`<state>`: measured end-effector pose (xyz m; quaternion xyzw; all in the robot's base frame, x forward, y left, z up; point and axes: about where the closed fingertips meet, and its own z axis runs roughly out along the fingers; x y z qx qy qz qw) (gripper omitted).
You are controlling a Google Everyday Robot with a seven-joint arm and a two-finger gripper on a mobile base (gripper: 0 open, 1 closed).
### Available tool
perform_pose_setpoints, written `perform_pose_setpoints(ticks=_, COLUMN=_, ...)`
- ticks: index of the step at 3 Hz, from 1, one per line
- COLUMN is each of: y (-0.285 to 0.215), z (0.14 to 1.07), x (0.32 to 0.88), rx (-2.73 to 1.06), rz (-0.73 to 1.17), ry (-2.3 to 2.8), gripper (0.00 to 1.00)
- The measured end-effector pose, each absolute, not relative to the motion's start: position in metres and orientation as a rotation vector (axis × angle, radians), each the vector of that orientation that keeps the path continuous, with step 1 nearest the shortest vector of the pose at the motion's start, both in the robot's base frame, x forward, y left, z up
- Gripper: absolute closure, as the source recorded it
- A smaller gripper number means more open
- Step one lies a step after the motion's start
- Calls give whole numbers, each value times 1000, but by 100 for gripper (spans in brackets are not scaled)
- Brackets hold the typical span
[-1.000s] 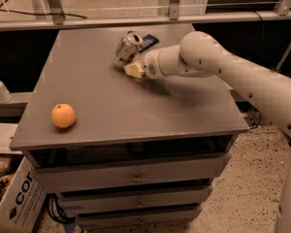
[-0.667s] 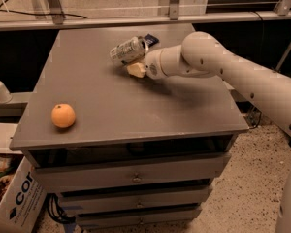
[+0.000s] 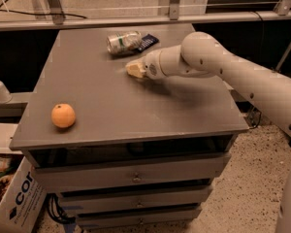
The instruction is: Move 7up can near orange
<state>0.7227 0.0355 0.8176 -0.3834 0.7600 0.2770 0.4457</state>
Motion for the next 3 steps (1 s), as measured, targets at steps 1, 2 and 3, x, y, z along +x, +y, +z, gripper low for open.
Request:
perform_pose_setpoints(ticks=1, y=21, z=817, x=724, rx=-914, rz=670, ry=1891, gripper=12)
perform_pose_setpoints(ticks=2, y=17, z=818, x=725, rx=-905, rz=665, ry=1894, gripper=0)
perform_pose_setpoints(ticks=3, y=16, z=818, x=725, rx=-905, rz=665, ry=1894, gripper=0)
